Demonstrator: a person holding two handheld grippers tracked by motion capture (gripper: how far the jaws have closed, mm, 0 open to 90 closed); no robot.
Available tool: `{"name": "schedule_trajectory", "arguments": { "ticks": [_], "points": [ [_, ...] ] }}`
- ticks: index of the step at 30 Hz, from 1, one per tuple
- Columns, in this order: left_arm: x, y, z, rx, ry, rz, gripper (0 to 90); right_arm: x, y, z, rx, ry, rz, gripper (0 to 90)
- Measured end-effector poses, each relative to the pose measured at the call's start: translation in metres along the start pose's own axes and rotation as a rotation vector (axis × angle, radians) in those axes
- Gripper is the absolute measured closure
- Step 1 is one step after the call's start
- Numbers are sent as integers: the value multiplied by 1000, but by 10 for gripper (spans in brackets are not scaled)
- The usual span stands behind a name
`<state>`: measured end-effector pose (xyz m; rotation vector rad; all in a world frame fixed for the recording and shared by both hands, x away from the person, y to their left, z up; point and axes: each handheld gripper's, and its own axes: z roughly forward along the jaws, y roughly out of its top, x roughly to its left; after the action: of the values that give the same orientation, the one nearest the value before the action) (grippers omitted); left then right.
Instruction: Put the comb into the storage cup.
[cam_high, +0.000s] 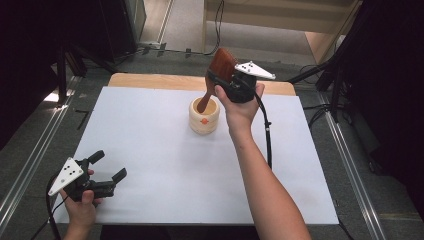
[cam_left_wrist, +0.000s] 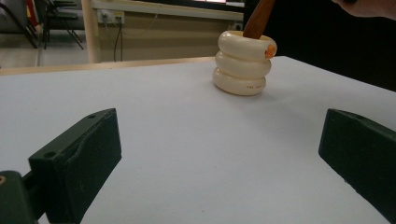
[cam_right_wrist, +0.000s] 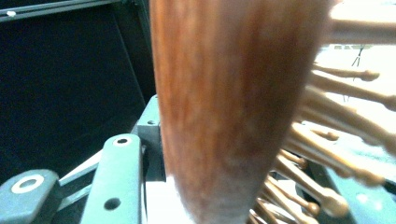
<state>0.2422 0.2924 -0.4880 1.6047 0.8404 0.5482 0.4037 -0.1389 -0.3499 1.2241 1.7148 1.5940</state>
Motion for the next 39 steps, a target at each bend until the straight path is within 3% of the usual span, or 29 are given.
{"name": "schedule_trajectory", "arguments": {
  "ticks": [39],
  "points": [
    [-1,0,0,4,-5,7,0,-6,-40,27,88,-20,49,500]
  ]
}}
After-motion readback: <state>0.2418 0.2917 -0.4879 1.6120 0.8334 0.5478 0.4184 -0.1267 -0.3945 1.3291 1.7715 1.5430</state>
